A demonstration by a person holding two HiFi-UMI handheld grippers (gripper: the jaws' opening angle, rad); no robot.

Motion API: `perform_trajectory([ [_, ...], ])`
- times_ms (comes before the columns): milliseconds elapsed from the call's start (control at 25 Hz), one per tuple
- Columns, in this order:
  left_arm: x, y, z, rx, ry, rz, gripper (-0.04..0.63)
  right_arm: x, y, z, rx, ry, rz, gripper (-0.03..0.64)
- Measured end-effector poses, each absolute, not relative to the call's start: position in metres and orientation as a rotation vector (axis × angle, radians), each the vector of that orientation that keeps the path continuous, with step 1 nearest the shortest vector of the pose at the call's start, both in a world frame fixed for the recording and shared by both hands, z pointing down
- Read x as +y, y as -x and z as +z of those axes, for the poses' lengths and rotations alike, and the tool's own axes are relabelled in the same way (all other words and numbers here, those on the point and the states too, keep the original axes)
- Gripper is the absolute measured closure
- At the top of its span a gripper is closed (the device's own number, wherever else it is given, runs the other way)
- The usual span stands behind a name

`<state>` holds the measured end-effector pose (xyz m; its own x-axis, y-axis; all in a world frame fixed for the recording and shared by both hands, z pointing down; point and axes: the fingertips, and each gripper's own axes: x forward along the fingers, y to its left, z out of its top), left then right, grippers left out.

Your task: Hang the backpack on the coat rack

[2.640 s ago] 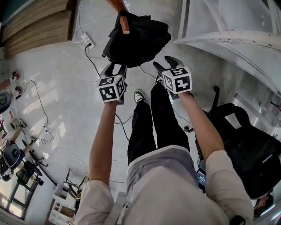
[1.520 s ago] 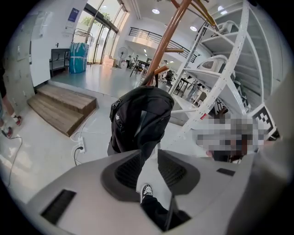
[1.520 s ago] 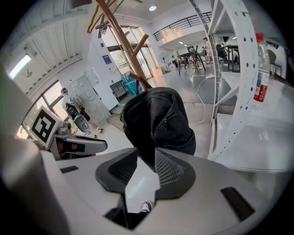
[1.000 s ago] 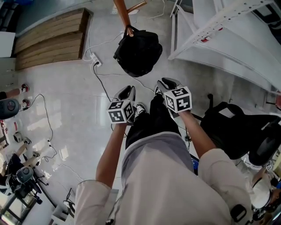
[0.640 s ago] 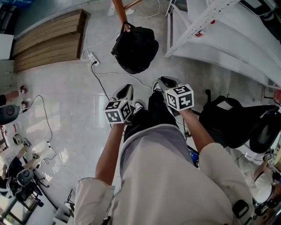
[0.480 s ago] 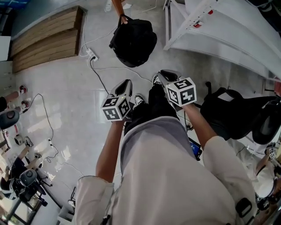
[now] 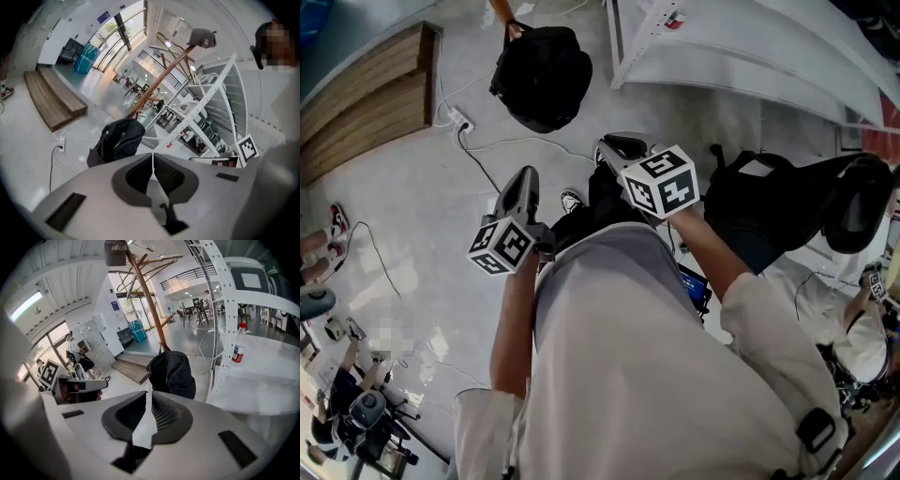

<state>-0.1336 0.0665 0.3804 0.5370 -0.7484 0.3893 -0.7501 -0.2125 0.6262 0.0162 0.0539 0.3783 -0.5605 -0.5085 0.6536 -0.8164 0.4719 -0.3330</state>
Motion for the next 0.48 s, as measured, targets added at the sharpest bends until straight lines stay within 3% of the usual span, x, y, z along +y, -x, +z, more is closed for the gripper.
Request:
perform_trajectory([
  [480,0.086,0.147,0.347,-1.314,-2.085,0.148,0.584,0.085,-0.015,0.334,-2.317,-1.125,0.812,0.572],
])
